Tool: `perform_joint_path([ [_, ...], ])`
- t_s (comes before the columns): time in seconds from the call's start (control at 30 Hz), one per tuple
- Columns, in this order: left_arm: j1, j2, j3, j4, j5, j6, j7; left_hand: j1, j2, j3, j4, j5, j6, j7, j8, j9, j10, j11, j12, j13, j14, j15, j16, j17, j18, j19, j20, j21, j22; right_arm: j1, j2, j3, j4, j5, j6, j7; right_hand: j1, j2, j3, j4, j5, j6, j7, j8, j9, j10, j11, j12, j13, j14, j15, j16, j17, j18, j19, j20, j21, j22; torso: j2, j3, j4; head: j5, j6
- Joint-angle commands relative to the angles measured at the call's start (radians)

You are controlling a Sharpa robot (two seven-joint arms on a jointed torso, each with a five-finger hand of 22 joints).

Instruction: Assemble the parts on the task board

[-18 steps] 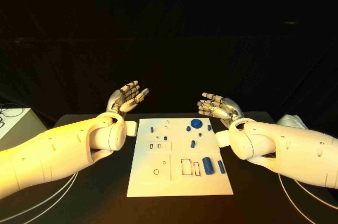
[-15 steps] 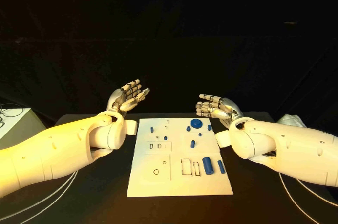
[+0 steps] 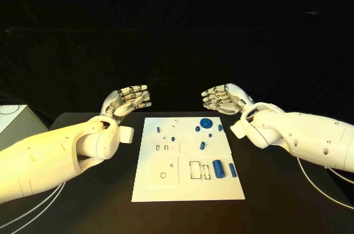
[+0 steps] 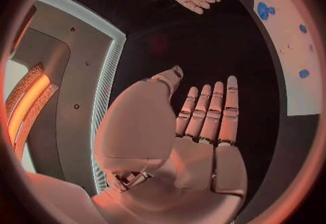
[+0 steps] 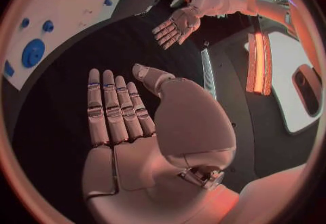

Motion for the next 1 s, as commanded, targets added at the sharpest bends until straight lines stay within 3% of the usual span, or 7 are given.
perform_joint_path([
  [0.03, 0.006, -0.02, 0.002, 0.035, -0.022, 0.055, -0.004, -0.021, -0.022, 0.084, -0.039, 0.004, 0.184, 0.043, 0.053, 0.026, 0.24, -0.038, 0.006, 0.006, 0.254, -0.062, 0.095, 0.099, 0.022, 0.184, -0.056, 0.103, 0.037, 0.014, 0.003, 0.001, -0.018, -0.308, 0.047, -0.094, 0.022, -0.017, -0.02, 0.0, -0.021, 0.108, -0.004, 0.028, 0.006, 0.14, -0.038, -0.007, 0.003, 0.15, -0.053, 0.046, 0.029, 0.018, 0.155, -0.06, 0.09, 0.034, 0.026, 0.0005, 0.0114, -0.01, 0.005],
  [0.23, 0.01, -0.065, 0.005, 0.106, -0.024, 0.066, -0.024, -0.045, -0.04, 0.117, -0.065, 0.003, 0.219, 0.029, 0.051, 0.035, 0.325, -0.062, -0.014, 0.009, 0.335, -0.099, 0.207, 0.21, 0.018, 0.247, -0.099, 0.207, 0.096, 0.039, 0.006, 0.002, -0.034, -0.498, 0.089, -0.171, 0.039, -0.024, -0.075, 0.0, -0.024, 0.176, -0.039, 0.037, 0.008, 0.252, -0.085, -0.008, 0.009, 0.363, -0.128, 0.153, 0.126, 0.017, 0.295, -0.133, 0.278, 0.142, 0.053, -0.0013, 0.0209, -0.027, 0.017],
  [0.37, 0.011, -0.093, 0.008, 0.153, -0.024, 0.079, -0.033, -0.064, -0.046, 0.133, -0.084, 0.003, 0.226, 0.025, 0.038, 0.041, 0.344, -0.067, -0.039, 0.01, 0.32, -0.108, 0.325, 0.317, 0.013, 0.257, -0.117, 0.316, 0.167, 0.051, 0.008, 0.003, -0.032, -0.637, 0.121, -0.229, 0.029, -0.043, -0.058, 0.011, -0.016, 0.2, -0.052, 0.028, 0.009, 0.279, -0.102, -0.015, 0.01, 0.447, -0.15, 0.252, 0.23, 0.016, 0.333, -0.158, 0.391, 0.219, 0.07, -0.0005, 0.0294, -0.039, 0.023],
  [0.53, 0.012, -0.119, 0.01, 0.199, -0.024, 0.09, -0.041, -0.086, -0.056, 0.159, -0.101, 0.002, 0.224, 0.025, 0.022, 0.05, 0.348, -0.069, -0.062, 0.011, 0.28, -0.116, 0.471, 0.432, 0.014, 0.227, -0.125, 0.481, 0.281, 0.059, 0.013, 0.003, -0.03, -0.778, 0.149, -0.292, 0.006, -0.074, -0.014, 0.039, -0.021, 0.205, -0.055, 0.012, 0.015, 0.28, -0.108, -0.015, 0.012, 0.459, -0.155, 0.411, 0.374, 0.01, 0.355, -0.165, 0.518, 0.335, 0.088, -0.0004, 0.0378, -0.057, 0.03],
  [0.6, 0.012, -0.132, 0.011, 0.222, -0.024, 0.094, -0.044, -0.091, -0.06, 0.164, -0.105, 0.002, 0.222, 0.026, 0.018, 0.053, 0.346, -0.07, -0.063, 0.012, 0.281, -0.117, 0.507, 0.455, 0.017, 0.225, -0.124, 0.528, 0.312, 0.061, 0.016, 0.003, -0.028, -0.837, 0.16, -0.321, -0.003, -0.098, 0.006, 0.056, -0.027, 0.199, -0.06, 0.005, 0.022, 0.272, -0.112, -0.015, 0.012, 0.477, -0.155, 0.539, 0.466, -0.037, 0.445, -0.167, 0.809, 0.688, 0.096, 0.0001, 0.0412, -0.062, 0.035],
  [0.67, 0.012, -0.14, 0.012, 0.237, -0.024, 0.097, -0.048, -0.096, -0.062, 0.173, -0.108, 0.002, 0.22, 0.026, 0.015, 0.058, 0.343, -0.07, -0.064, 0.012, 0.273, -0.118, 0.545, 0.479, 0.017, 0.21, -0.123, 0.577, 0.347, 0.062, 0.017, 0.004, -0.028, -0.873, 0.171, -0.34, -0.013, -0.107, 0.016, 0.072, -0.034, 0.192, -0.059, 0.0, 0.026, 0.248, -0.107, -0.017, 0.009, 0.478, -0.151, 0.674, 0.592, -0.056, 0.469, -0.166, 0.914, 0.818, 0.101, 0.001, 0.0446, -0.07, 0.034],
  [1.0, 0.012, -0.166, 0.016, 0.28, -0.025, 0.107, -0.059, -0.105, -0.068, 0.177, -0.109, 0.001, 0.215, 0.028, 0.01, 0.062, 0.337, -0.066, -0.065, 0.012, 0.263, -0.116, 0.573, 0.494, 0.018, 0.187, -0.12, 0.618, 0.376, 0.062, 0.036, 0.003, -0.053, -0.953, 0.199, -0.387, -0.007, -0.127, 0.004, 0.108, -0.071, 0.175, -0.059, -0.011, 0.043, 0.173, -0.095, -0.015, 0.006, 0.468, -0.143, 0.916, 0.808, -0.083, 0.499, -0.149, 1.087, 1.037, 0.119, 0.0046, 0.056, -0.083, 0.038],
])
